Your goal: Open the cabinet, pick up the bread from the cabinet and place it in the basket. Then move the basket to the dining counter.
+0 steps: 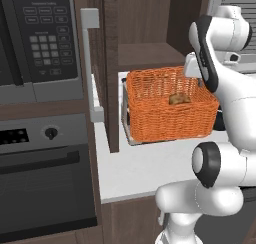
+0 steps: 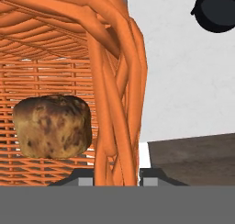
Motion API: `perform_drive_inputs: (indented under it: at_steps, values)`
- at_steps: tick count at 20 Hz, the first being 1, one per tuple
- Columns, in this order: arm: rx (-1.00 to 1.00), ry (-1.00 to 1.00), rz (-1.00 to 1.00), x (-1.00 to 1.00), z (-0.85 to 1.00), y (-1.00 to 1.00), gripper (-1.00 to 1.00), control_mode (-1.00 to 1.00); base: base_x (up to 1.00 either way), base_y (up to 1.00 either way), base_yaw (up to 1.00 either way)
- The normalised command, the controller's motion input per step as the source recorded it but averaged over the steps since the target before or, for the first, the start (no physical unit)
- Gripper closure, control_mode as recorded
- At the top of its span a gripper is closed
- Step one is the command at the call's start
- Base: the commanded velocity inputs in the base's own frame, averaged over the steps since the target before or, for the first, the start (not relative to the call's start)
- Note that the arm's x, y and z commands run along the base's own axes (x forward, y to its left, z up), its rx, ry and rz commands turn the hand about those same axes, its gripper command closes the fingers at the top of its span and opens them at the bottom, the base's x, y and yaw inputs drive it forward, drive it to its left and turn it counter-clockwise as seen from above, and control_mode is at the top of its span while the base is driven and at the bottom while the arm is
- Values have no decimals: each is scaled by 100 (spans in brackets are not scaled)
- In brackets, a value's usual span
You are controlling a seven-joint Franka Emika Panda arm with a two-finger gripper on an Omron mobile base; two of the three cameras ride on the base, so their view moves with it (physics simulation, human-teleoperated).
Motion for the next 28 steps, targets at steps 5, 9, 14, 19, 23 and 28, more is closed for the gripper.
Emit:
perform_drive_inputs:
  at_steps: [5, 9, 14, 19, 23, 28]
  values:
    - [0, 0, 0, -16, 0, 0, 100, -100, 0, 0, 0]
    - [1, -4, -24, -90, -3, -35, 100, -100, 0, 0, 0]
    - [6, -1, -45, -96, -1, -61, 100, -100, 0, 0, 0]
    - [1, 0, -53, -56, 0, -56, 100, -100, 0, 0, 0]
    - [0, 0, -17, 25, 3, -8, 100, -100, 0, 0, 0]
    - [0, -1, 9, 35, 3, 0, 100, -100, 0, 0, 0]
